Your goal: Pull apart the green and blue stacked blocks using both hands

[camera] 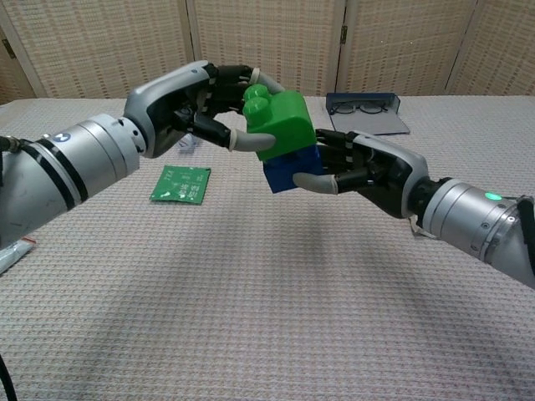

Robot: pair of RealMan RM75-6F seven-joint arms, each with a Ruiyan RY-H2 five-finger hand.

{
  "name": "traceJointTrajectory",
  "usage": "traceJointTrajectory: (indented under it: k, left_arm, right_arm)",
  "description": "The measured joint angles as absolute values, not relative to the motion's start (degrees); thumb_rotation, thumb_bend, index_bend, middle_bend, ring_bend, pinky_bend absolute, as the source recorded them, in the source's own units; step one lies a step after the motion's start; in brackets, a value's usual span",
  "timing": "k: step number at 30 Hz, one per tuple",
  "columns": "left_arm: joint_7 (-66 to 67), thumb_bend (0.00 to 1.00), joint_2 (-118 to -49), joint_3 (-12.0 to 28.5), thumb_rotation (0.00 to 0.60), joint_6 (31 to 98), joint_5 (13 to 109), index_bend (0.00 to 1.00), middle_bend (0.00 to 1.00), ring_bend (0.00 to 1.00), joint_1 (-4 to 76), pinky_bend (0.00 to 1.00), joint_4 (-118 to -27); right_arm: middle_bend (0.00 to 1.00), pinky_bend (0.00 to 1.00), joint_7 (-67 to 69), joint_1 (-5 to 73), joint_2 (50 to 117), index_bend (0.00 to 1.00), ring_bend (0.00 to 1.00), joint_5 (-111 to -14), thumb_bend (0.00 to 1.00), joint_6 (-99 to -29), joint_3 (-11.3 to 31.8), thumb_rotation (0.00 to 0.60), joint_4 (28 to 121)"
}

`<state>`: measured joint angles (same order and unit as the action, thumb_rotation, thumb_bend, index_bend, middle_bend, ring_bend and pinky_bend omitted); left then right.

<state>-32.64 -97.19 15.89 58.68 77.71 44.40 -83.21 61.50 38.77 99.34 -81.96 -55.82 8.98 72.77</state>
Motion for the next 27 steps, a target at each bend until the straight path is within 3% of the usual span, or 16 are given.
traceJointTrajectory:
  k: [10,27]
  left_arm:
    - [-33.18,0.39,-97.28,16.02,0.6,58.57,77.86,0.77,0.86,0.36,44.68,0.0,-82.89]
    - [-31.73,0.39,-95.57,17.95,0.6,60.61,78.82,0.78,0.86,0.35,45.56,0.0,-82.19]
  right_arm:
    - [0.46,0.14,60.05,38.06,99.13,0.77,0.39,-81.03,0.37,-55.79,9.72,0.6,73.3]
    - [0.47,0.16,54.3,35.54,96.06,0.78,0.4,-81.42,0.37,-56.63,7.83,0.6,73.91]
